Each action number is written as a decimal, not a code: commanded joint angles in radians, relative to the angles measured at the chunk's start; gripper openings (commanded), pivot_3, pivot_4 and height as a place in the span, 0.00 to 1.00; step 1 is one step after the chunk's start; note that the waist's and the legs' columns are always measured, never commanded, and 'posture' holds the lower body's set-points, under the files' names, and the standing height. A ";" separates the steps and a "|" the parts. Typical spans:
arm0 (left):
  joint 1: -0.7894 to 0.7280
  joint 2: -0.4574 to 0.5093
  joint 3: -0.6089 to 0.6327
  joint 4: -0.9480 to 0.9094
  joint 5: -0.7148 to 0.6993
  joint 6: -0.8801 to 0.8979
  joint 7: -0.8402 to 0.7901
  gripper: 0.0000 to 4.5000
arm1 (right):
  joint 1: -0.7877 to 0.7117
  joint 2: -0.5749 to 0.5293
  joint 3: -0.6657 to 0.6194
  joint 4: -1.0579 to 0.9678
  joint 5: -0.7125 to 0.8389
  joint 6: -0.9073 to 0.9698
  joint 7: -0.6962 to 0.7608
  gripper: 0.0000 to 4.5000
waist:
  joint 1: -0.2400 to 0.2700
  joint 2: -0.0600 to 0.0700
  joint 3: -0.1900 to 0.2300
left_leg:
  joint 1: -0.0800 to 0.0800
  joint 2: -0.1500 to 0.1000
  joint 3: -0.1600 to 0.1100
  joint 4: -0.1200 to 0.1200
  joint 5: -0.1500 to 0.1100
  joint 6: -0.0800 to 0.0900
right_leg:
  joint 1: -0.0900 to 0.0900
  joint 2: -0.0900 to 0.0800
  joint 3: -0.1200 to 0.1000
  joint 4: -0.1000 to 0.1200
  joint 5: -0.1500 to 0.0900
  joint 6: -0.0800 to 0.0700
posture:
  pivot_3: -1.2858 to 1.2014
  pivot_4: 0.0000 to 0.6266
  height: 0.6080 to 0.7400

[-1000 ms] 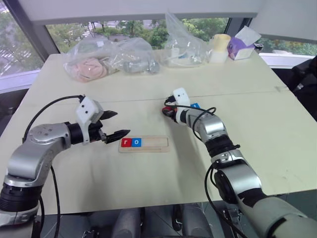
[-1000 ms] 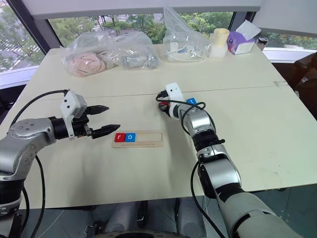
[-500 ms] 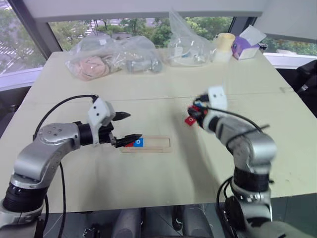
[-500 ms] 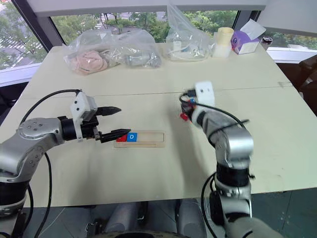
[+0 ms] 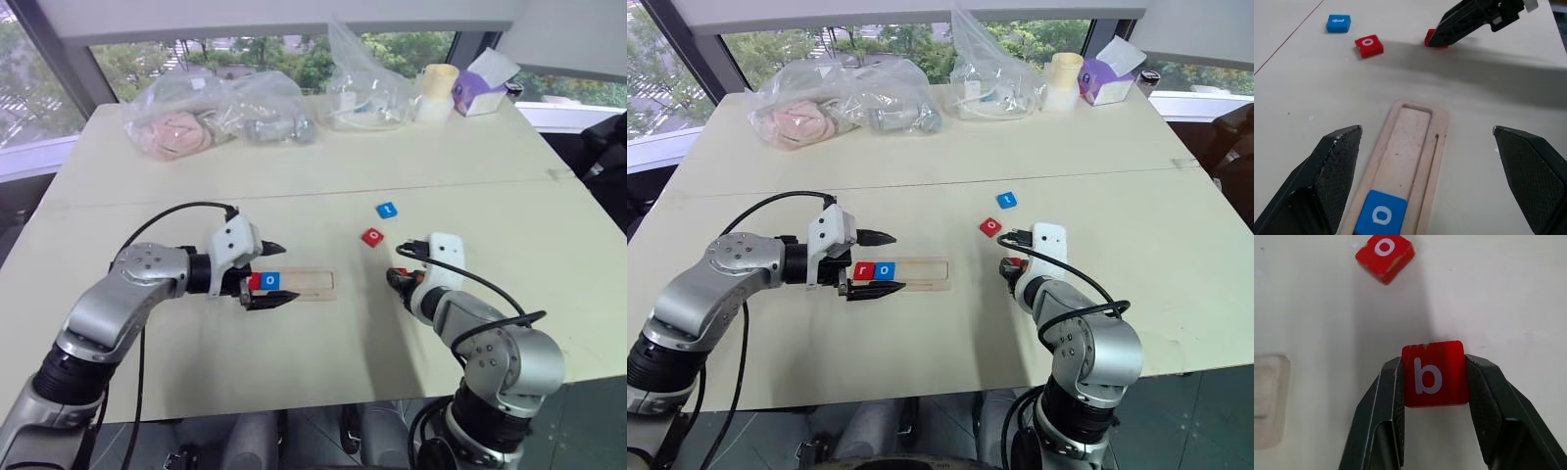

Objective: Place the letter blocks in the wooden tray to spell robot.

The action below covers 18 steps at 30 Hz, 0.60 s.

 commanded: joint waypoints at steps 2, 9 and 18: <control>-0.007 0.000 0.019 -0.017 0.000 -0.017 -0.006 1.00 | 0.008 0.042 -0.012 -0.025 -0.005 0.007 -0.020 0.70 | 0.001 0.000 0.000 | 0.000 0.000 0.000 0.000 0.000 0.000 | 0.000 0.000 0.000 -0.001 0.000 0.000 | 0.52 0.24 1.00; -0.009 0.030 0.091 -0.008 -0.063 0.030 -0.024 1.00 | -0.117 -0.226 -0.029 -0.054 0.051 0.007 0.097 0.99 | 0.001 0.003 0.002 | -0.001 0.000 -0.001 0.000 0.000 0.000 | 0.001 -0.001 0.000 -0.003 0.000 0.000 | 0.52 0.24 1.00; 0.002 0.163 0.085 -0.033 -0.100 0.033 -0.192 1.00 | 0.098 -0.767 0.044 0.258 0.268 -0.687 0.857 0.99 | 0.005 0.001 0.003 | 0.000 -0.002 0.000 -0.004 -0.005 0.008 | 0.005 0.001 -0.002 -0.011 -0.003 0.005 | 0.52 0.24 1.00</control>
